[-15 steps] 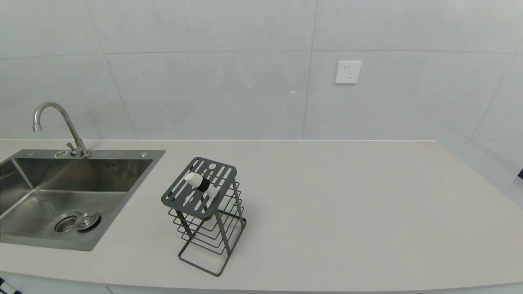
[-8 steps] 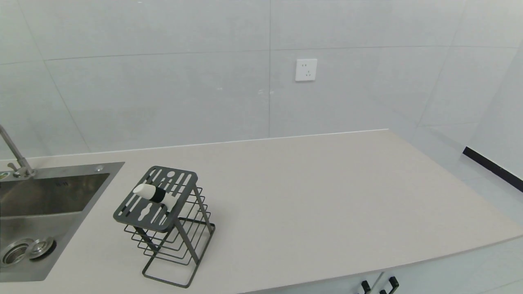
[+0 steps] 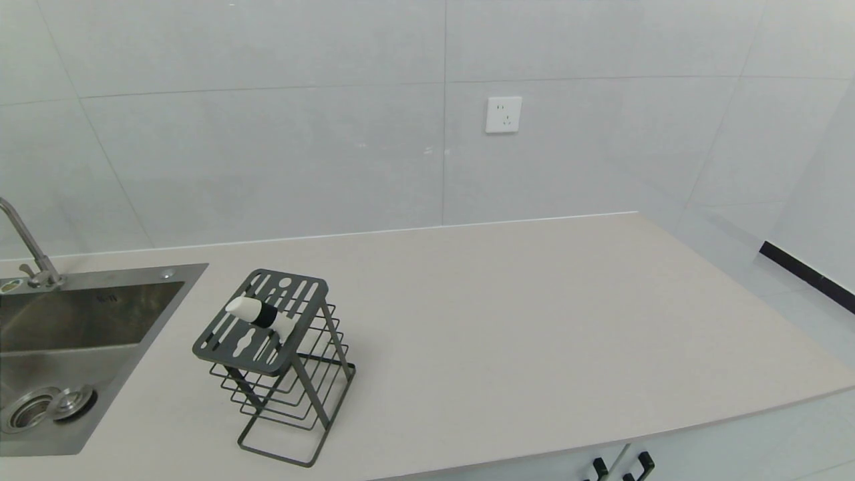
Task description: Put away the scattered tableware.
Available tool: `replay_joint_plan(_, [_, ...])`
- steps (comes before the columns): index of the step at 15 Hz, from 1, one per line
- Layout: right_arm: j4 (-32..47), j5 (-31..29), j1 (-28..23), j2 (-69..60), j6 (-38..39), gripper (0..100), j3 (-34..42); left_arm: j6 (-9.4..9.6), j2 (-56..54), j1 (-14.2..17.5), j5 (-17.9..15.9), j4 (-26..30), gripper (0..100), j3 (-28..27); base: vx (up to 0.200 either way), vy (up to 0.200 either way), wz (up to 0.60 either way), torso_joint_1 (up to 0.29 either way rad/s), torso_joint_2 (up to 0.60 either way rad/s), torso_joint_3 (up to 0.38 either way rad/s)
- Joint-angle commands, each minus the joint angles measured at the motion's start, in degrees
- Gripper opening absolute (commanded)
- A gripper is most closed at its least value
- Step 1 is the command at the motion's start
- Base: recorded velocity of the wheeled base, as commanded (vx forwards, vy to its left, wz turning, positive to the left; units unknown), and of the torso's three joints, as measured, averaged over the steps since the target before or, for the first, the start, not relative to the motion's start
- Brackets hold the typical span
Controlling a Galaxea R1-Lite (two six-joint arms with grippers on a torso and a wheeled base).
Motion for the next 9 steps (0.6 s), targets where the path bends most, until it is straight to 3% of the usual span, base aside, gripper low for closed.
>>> replay_joint_plan(1, [0.00,0.01,0.04,0.09,-0.05,100,-0.08,-0.03,0.07,0.00,0.03,-0.02,100,0.00,0.000,0.000,0.00,0.000,0.00,0.000])
replay_joint_plan(9, [0.00,0.01,-0.05,0.00,-0.14,100,0.01,-0.03,0.07,0.00,0.03,-0.02,100,0.00,0.000,0.000,0.00,0.000,0.00,0.000])
